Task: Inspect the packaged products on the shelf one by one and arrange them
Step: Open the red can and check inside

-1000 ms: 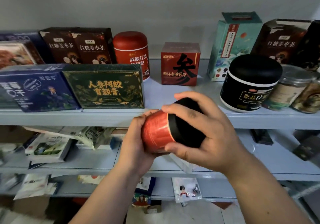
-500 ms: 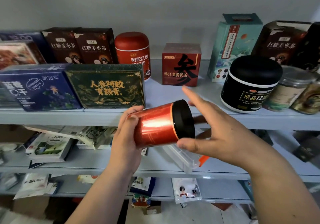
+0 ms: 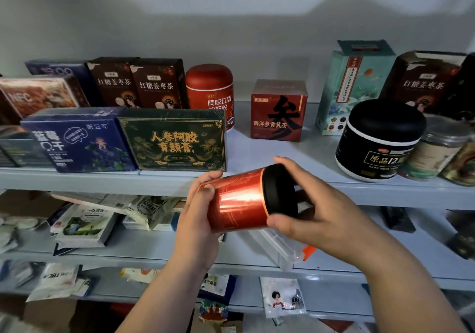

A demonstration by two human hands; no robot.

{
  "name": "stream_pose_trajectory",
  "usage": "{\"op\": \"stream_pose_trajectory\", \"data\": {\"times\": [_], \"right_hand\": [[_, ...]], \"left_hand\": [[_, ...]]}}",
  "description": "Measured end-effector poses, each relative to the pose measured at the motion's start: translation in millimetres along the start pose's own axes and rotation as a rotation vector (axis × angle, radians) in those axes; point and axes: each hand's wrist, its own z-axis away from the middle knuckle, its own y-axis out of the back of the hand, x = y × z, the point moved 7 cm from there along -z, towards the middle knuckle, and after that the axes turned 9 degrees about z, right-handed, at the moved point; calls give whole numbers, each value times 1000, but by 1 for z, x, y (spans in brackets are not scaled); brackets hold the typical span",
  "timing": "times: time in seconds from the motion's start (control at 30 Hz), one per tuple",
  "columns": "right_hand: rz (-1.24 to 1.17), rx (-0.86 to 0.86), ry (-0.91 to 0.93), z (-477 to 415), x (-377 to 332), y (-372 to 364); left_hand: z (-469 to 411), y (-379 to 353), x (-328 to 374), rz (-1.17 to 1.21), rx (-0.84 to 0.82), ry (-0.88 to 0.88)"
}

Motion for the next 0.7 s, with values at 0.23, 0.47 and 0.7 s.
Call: {"op": "stream_pose_trajectory", "data": {"times": [0.23,0.47,0.7], "right_hand": [[20,66,-29,-7,4,-5],[-39,216,144,0,-7,-5],[-551,358,284,7,-11,-2]], "left_hand": [[4,0,1,-54,1,13],[7,-3,-11,43,-59,153],[22,-14,-45,172,32,513]]}}
